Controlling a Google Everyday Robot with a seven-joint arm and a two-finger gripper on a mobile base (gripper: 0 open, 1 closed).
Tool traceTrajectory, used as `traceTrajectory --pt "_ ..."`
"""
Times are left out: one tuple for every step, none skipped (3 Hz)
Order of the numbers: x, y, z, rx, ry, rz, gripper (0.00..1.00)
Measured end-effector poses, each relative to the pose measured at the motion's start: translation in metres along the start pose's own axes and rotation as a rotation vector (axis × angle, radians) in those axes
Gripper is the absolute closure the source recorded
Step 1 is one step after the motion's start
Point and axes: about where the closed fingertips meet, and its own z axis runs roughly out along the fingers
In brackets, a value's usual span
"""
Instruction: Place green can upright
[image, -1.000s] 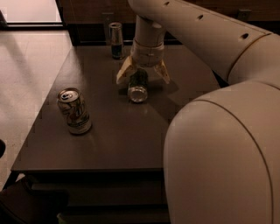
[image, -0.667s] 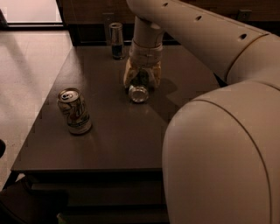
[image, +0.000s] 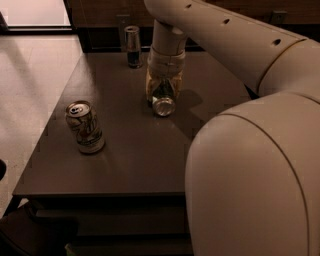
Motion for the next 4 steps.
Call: traceTrajectory --pt "-0.001 0.001 0.001 -0.001 -0.001 -0.001 1.0" --pt "-0.002 -0.002 -0.002 0.0 -0.011 -0.005 1.0" --pt "-0.004 -0.011 -0.01 0.004 -0.039 -0.014 1.0" --pt "-0.006 -0.029 -0.035 -0.016 -0.119 -0.053 1.0"
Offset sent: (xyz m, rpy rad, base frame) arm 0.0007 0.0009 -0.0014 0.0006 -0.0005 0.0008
